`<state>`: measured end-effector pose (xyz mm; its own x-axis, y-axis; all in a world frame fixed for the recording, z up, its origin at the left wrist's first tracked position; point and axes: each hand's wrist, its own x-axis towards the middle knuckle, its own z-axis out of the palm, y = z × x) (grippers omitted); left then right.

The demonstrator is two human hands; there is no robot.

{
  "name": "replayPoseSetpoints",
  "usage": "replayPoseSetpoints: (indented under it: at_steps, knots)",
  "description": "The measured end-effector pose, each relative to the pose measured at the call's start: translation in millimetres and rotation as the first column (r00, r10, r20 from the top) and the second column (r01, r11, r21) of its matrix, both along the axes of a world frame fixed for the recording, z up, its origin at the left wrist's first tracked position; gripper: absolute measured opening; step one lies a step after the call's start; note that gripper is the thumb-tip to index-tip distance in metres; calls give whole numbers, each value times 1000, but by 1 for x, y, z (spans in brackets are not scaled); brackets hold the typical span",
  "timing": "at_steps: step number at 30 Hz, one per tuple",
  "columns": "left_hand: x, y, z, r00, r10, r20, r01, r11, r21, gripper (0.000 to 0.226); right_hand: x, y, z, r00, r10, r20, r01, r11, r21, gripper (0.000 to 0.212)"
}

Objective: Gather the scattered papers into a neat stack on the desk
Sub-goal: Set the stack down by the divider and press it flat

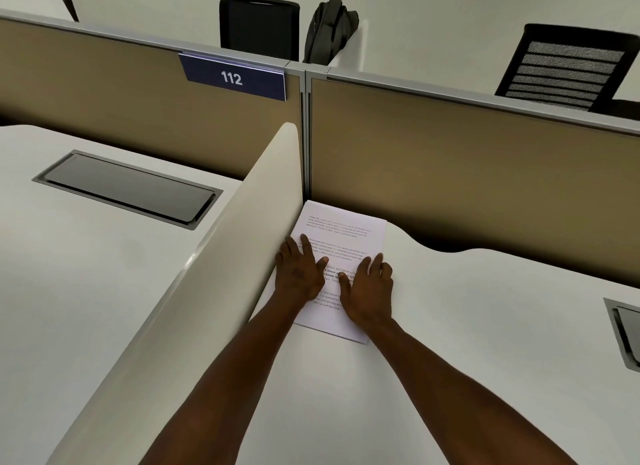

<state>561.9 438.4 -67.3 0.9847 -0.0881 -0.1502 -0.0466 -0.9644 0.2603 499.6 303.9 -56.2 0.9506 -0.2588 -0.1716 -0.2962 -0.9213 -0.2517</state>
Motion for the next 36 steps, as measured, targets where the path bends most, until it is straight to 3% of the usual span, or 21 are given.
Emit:
replayPoseSetpoints:
  at_steps: [7, 12, 36]
  knots:
    - [-2, 5, -2, 998, -59, -24, 60, 997, 38, 79, -3, 0, -7, 1000, 22, -6, -22, 999, -35, 84]
    - [-11, 8, -9, 996, -84, 26, 85, 996, -32, 86, -6, 1, -9, 999, 1, 49, 0, 1000, -24, 89]
    - [-15, 9, -19, 993, -104, 57, 107, 993, -48, 84, -2, 6, -14, 998, 61, -30, -62, 996, -60, 90]
